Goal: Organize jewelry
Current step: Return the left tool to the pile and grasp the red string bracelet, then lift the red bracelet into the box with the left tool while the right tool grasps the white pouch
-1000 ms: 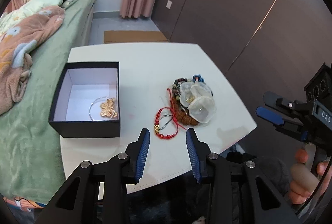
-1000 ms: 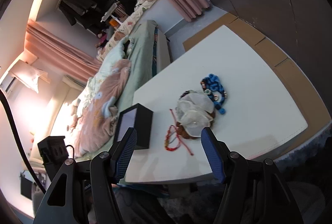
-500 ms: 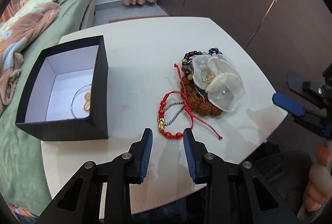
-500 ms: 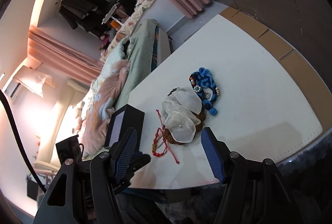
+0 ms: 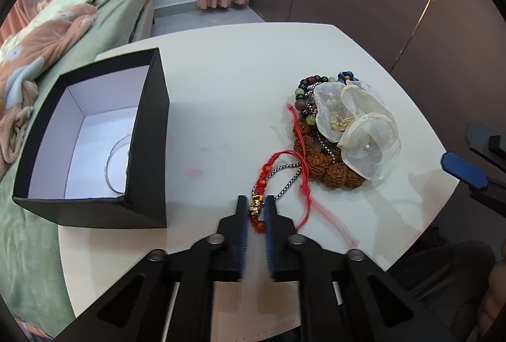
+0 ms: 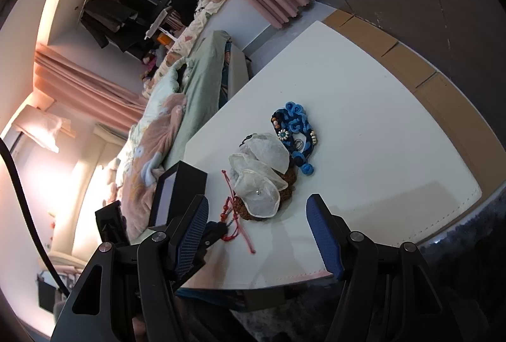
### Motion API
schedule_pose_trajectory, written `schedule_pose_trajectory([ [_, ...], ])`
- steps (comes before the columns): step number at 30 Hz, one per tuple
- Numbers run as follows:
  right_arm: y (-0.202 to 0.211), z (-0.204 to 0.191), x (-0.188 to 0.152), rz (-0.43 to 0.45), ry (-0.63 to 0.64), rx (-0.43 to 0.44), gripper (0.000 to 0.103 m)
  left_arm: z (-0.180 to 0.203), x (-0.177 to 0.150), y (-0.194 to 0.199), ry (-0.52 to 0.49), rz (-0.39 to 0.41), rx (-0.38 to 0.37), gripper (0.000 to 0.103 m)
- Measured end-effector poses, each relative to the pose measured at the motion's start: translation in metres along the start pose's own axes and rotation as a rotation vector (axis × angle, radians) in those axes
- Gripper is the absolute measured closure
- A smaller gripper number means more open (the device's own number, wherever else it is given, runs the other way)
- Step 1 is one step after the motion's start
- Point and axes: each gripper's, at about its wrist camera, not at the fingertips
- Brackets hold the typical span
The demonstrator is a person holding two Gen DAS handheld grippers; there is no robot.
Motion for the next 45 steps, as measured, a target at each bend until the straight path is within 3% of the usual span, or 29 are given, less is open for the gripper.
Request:
schedule_pose_trajectory([
  [17, -0.023, -0.012, 0.009, -0.020, 0.023, -0.033, 0.038, -0.011, 0.029, 0.046, 0.054, 0.121, -0.106, 0.097],
  [33, -0.080, -0.052, 0.019, -0.091, 0.212, -0.149, 0.040, -0.047, 0.062, 0.078, 0.106, 0.228, -0.116, 0.097],
  [36, -0.084, -0.053, 0.020, -0.104, 0.223, -0.151, 0.071, -0.056, 0.068, 0.080, 0.118, 0.247, -0.117, 0.097],
  [37, -0.085, -0.052, 0.018, -0.113, 0.220, -0.150, 0.090, -0.060, 0.070, 0.081, 0.125, 0.254, -0.119, 0.097],
  [38, -0.086, -0.049, 0.016, -0.123, 0.216, -0.152, 0.097, -0.064, 0.071, 0.082, 0.132, 0.262, -0.121, 0.097],
  [41, -0.084, -0.045, 0.014, -0.125, 0.204, -0.163, 0.100, -0.076, 0.069, 0.084, 0.152, 0.285, -0.123, 0.097],
  [45, -0.068, -0.050, 0.018, -0.061, 0.181, -0.089, 0.101, -0.098, 0.062, 0.081, 0.206, 0.286, -0.124, 0.097],
])
Point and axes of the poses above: each gripper's, at about its wrist camera, not at the fingertips, and y roughly against the way its jaws point, z to its right, x to its top, and after that the axes turned 12 degrees about z, right-handed
